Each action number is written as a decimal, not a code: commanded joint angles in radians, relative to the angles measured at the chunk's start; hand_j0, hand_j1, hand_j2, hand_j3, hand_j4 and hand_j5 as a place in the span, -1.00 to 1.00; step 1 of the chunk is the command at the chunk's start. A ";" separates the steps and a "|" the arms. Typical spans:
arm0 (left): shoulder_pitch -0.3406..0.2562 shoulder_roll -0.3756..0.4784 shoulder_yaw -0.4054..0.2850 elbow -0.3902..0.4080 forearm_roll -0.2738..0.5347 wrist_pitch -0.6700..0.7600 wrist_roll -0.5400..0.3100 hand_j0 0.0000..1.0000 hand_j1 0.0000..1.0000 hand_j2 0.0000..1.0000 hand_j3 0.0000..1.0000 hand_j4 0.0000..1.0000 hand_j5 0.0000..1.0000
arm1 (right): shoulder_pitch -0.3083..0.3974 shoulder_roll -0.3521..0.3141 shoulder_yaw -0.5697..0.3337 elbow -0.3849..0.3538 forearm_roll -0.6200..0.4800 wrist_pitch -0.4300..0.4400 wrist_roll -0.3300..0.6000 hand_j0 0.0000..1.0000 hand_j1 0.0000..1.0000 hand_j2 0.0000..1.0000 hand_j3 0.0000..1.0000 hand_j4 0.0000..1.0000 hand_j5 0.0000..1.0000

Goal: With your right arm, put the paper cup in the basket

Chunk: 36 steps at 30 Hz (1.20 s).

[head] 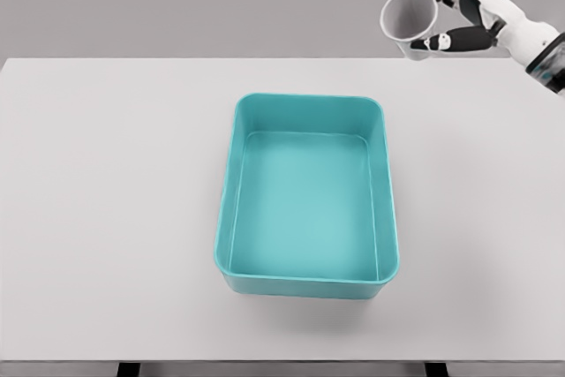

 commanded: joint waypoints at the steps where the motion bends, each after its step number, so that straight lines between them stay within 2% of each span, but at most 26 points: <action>1: 0.002 0.000 0.000 0.000 0.000 0.000 0.000 1.00 1.00 1.00 1.00 1.00 1.00 | 0.002 -0.001 0.004 -0.035 -0.005 0.001 0.000 0.52 0.52 0.52 0.52 0.52 0.52; 9: 0.002 0.000 0.000 0.000 0.000 0.000 0.000 1.00 1.00 1.00 1.00 1.00 1.00 | 0.035 -0.002 0.005 -0.165 0.001 0.007 0.000 0.52 0.52 0.52 0.52 0.52 0.52; 16: 0.002 0.000 0.000 0.000 0.000 0.000 0.000 1.00 1.00 1.00 1.00 1.00 1.00 | 0.041 -0.001 0.050 -0.219 0.002 0.005 0.000 0.52 0.52 0.52 0.52 0.52 0.52; 36: 0.000 0.000 0.000 0.000 0.000 0.000 0.000 1.00 1.00 1.00 1.00 1.00 1.00 | 0.106 -0.004 0.085 -0.403 0.054 0.005 0.000 0.52 0.52 0.52 0.52 0.52 0.52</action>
